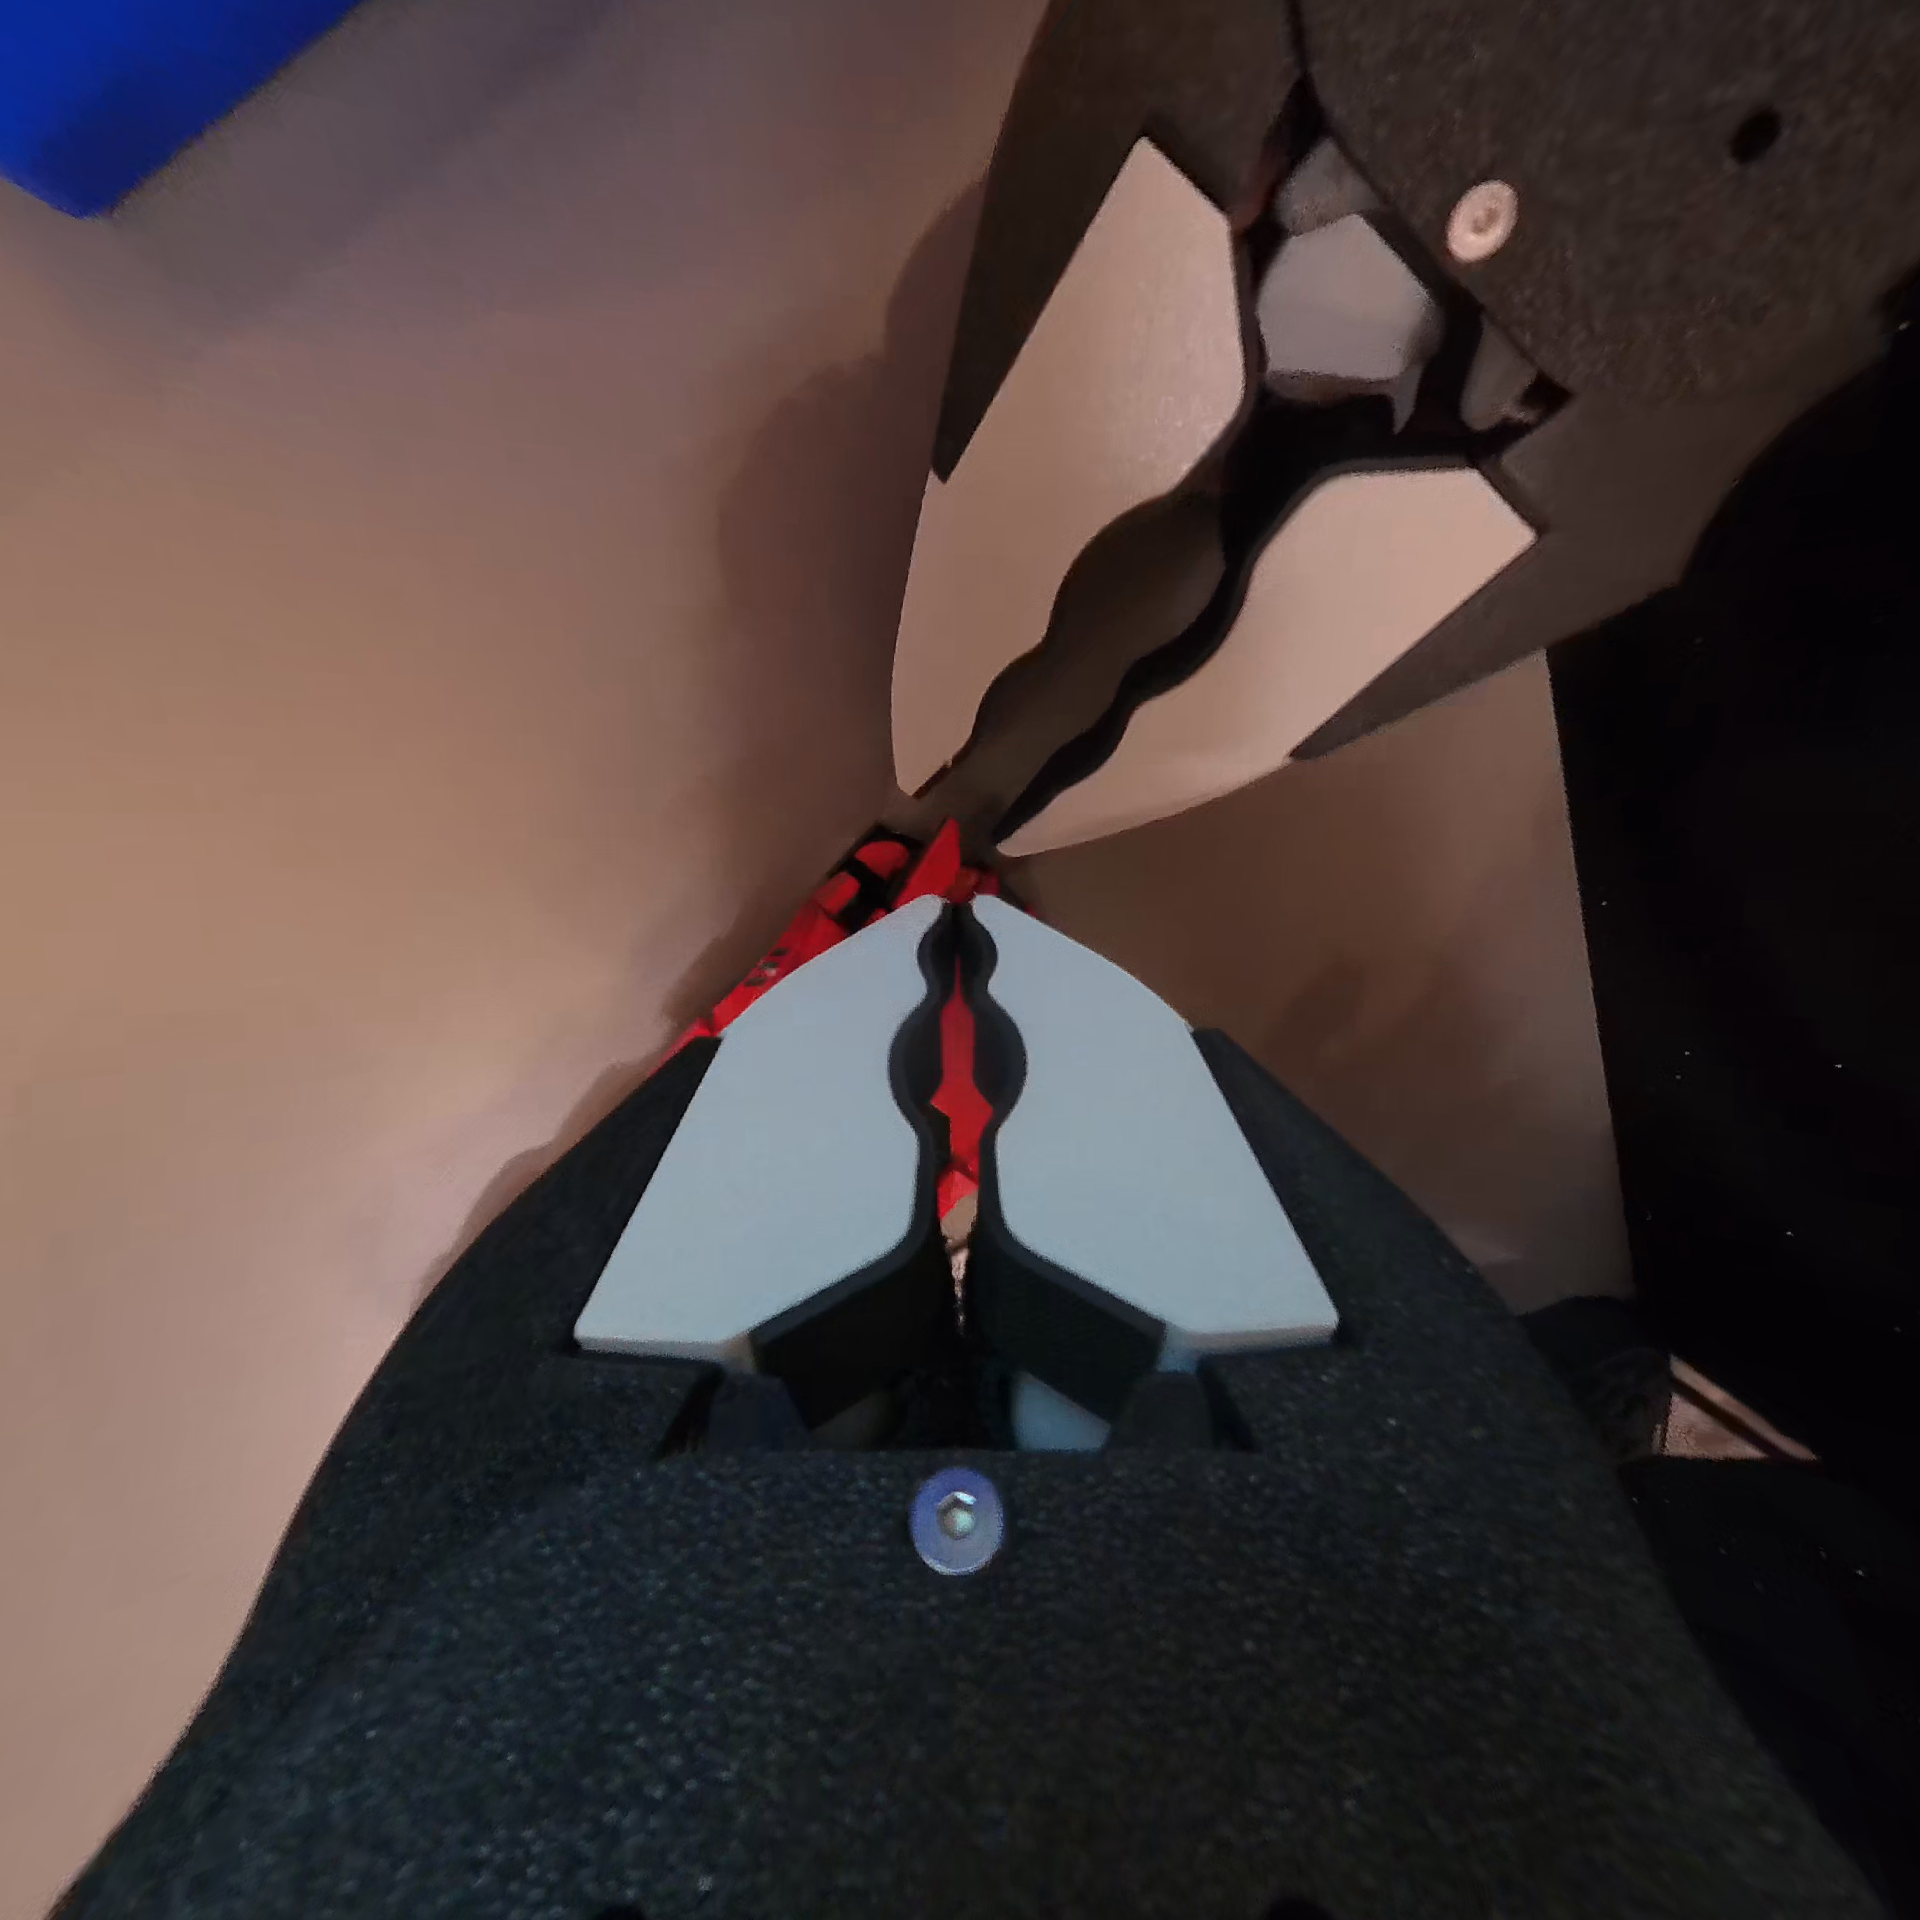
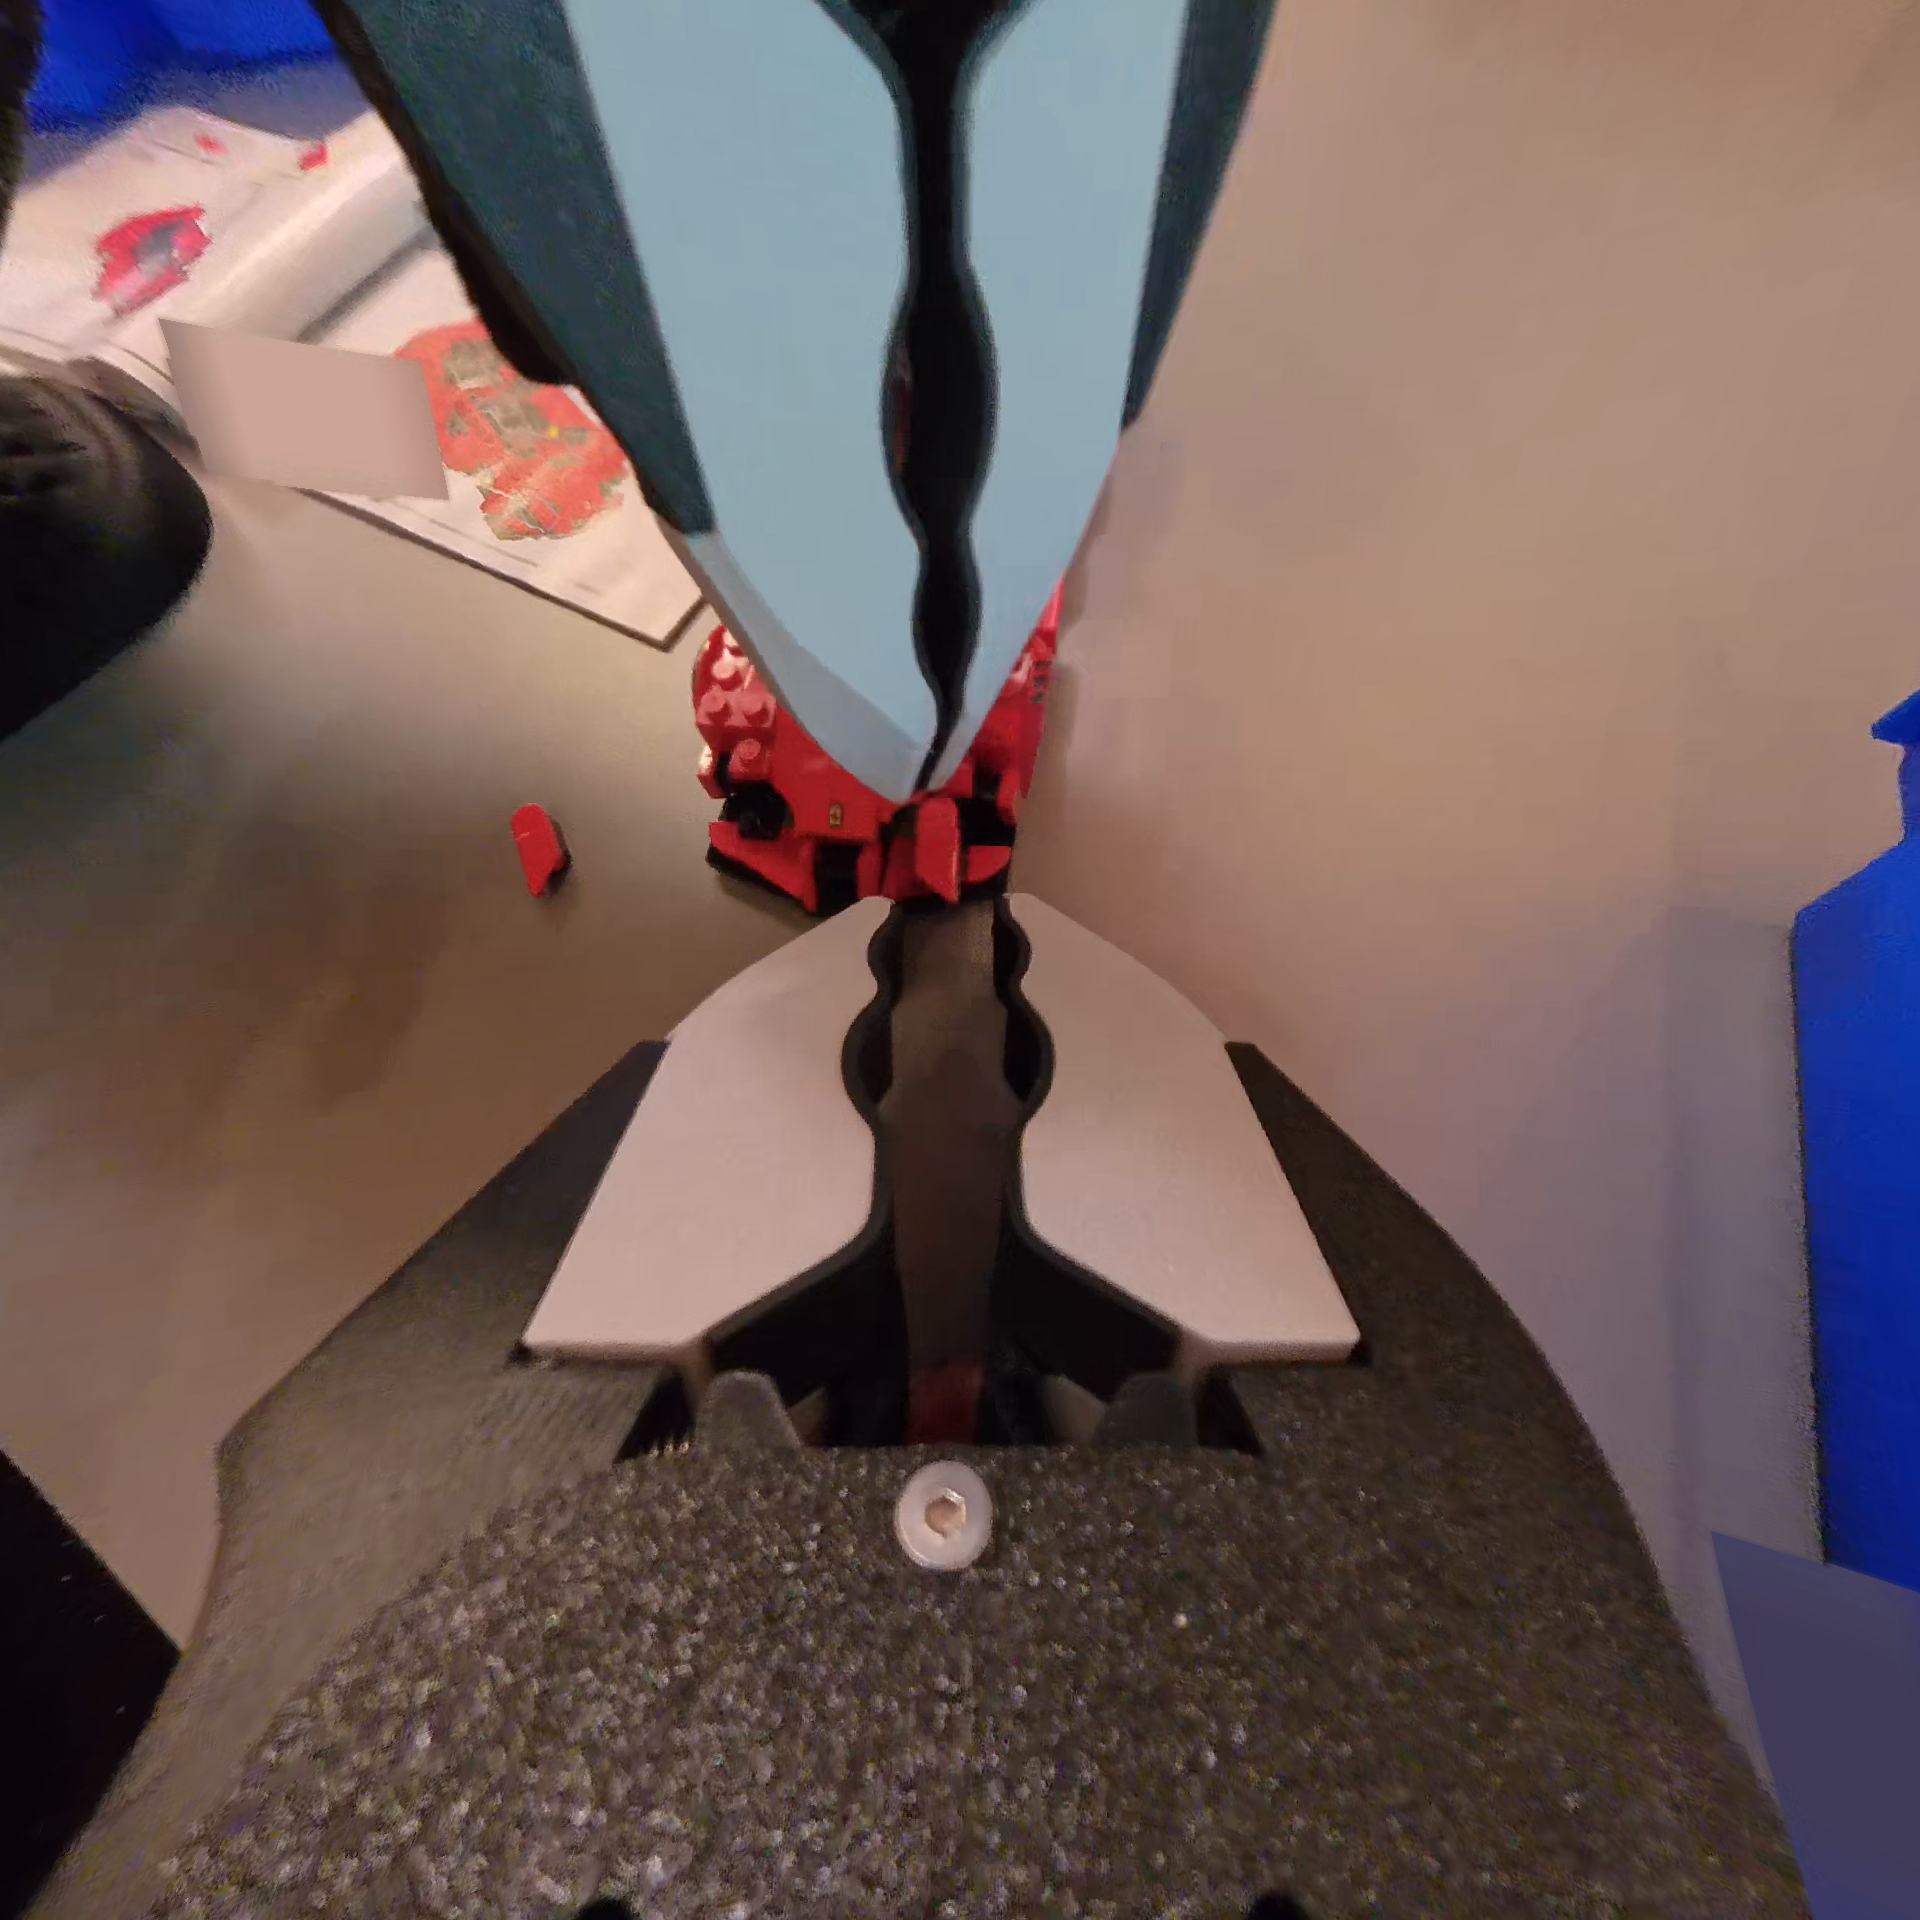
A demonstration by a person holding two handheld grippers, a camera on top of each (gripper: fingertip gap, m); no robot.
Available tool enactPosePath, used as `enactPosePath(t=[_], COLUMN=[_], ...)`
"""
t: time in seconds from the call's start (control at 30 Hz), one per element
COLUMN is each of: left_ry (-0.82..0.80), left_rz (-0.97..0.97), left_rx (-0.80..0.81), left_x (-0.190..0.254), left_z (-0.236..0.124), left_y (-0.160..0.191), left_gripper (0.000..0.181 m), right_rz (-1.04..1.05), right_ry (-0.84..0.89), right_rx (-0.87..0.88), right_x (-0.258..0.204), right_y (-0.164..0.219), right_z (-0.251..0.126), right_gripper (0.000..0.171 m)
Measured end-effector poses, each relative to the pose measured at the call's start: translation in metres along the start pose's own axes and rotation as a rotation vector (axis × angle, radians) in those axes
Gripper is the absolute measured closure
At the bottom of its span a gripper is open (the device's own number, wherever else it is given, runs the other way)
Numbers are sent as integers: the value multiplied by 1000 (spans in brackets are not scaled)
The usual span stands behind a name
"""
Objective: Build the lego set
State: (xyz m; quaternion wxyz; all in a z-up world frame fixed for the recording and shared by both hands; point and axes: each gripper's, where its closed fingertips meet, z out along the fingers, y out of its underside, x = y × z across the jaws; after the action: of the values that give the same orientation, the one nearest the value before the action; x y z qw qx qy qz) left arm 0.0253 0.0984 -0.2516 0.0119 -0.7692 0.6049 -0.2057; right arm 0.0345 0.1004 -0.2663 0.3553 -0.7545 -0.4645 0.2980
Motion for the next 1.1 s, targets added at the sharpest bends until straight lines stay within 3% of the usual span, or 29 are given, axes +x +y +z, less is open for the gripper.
enactPosePath(t=[0.03, 0.17, 0.3, 0.43, 0.57, 0.73, 1.1], left_ry=[-14, -175, -389, -517, -537, -603, -609], left_rz=[-2, -20, -57, -80, -146, -181, -148], left_rx=[28, 253, 562, 680, 812, 836, 838], left_x=[0, -6, 2, 31, 57, 59, 76], left_z=[-6, -44, -83, -90, -86, -70, -61], left_y=[-1, -6, 6, 43, 70, 93, 93], left_gripper=[181, 181, 181, 181, 181, 181, 181], right_rz=[21, 78, 17, -115, -141, -152, -138], right_ry=[-19, -108, -207, -116, -74, -62, -38], right_rx=[14, 88, 65, 63, 52, 30, -10], right_x=[1, 3, -4, -4, -3, -3, 0], right_y=[-3, -22, -23, -22, -19, -17, -15], right_z=[-2, -6, 2, 9, 13, 15, 16], right_gripper=[155, 171, 171, 171, 171, 171, 171])
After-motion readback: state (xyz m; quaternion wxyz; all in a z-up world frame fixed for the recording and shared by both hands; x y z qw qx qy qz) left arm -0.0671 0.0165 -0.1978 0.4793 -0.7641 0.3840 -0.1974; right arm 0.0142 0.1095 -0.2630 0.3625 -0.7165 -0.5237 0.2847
